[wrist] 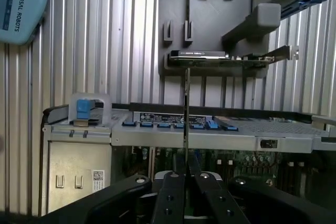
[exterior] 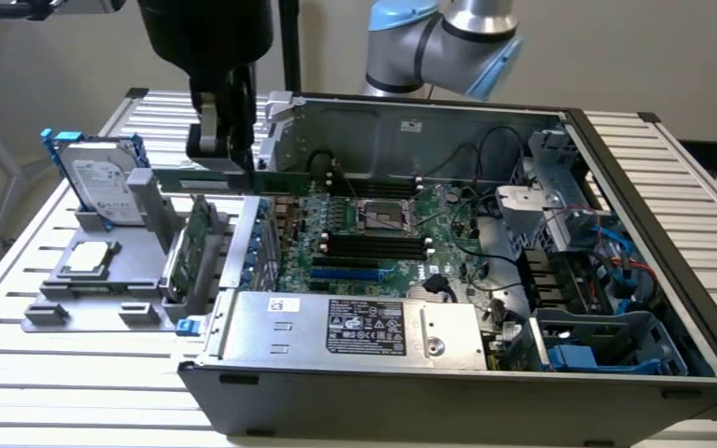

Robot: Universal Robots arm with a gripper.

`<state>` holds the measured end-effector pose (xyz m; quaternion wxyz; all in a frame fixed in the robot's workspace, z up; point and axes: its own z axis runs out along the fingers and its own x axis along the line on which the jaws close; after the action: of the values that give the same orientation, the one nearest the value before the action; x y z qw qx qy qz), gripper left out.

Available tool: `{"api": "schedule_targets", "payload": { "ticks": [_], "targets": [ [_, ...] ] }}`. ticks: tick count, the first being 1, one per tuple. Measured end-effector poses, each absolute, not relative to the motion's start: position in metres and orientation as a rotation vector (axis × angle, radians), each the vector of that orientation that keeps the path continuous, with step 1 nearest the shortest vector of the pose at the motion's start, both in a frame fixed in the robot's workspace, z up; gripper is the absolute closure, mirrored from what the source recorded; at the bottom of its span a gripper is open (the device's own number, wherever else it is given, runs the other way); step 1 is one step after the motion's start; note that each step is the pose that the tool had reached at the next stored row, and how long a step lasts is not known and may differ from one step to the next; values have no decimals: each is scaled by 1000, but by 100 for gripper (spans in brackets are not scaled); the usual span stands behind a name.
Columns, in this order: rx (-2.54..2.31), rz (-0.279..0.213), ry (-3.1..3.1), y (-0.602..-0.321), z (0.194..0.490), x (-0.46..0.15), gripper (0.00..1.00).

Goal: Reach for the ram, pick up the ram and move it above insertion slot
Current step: 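Pick up the ram and move it above insertion slot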

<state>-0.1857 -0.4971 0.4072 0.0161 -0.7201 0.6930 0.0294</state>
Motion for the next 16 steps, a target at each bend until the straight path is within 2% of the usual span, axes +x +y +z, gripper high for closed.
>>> {"api": "schedule_targets", "payload": {
  "ticks": [9, 16],
  "targets": [
    [-2240, 91, 2155, -489, 400, -145, 86],
    [-2240, 91, 2155, -471, 393, -118, 86]
  ]
}}
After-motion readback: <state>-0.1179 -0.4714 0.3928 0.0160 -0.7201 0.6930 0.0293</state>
